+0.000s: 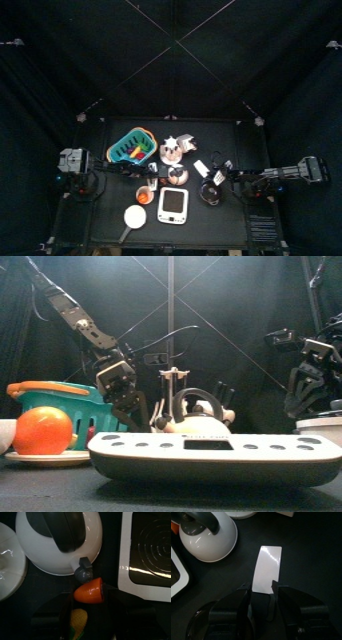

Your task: Grab carrot bottom

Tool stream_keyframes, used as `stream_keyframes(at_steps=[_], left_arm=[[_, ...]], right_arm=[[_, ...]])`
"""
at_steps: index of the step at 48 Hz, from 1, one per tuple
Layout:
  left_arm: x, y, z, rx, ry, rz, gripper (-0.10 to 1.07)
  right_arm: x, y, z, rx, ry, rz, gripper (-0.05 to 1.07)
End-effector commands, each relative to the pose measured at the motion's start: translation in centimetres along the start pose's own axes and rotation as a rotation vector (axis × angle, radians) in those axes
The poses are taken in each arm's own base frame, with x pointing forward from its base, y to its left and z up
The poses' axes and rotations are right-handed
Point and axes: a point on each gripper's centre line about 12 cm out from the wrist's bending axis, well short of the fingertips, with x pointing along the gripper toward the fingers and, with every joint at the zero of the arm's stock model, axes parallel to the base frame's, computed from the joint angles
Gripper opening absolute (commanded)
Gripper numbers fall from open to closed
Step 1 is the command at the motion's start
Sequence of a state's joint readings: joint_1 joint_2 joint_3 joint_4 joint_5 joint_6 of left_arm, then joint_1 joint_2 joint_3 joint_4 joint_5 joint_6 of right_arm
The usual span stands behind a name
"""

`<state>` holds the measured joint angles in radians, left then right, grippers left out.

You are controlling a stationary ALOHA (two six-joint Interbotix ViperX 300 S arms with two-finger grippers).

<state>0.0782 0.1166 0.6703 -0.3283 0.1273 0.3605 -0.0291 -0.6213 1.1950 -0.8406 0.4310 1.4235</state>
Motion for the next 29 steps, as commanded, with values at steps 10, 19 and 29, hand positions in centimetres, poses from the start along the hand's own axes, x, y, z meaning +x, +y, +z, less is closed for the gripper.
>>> stream_keyframes(at_steps=[10, 19, 29], left_arm=[[-2.2, 0.0, 1.3, 0.008, -0.063, 0.003, 0.7], [-3.0, 0.1, 0.7, 0.005, -0.067, 0.007, 0.7], [-3.2, 0.1, 0.8, 0.005, -0.082, 0.011, 0.7]], right_arm=[[-0.1, 0.2, 0.5, 0.003, -0.013, 0.009, 0.77], [-0.1, 0.1, 0.5, 0.004, -0.015, 0.004, 0.77], [-0.1, 0.2, 0.3, 0.001, -0.01, 0.007, 0.77]])
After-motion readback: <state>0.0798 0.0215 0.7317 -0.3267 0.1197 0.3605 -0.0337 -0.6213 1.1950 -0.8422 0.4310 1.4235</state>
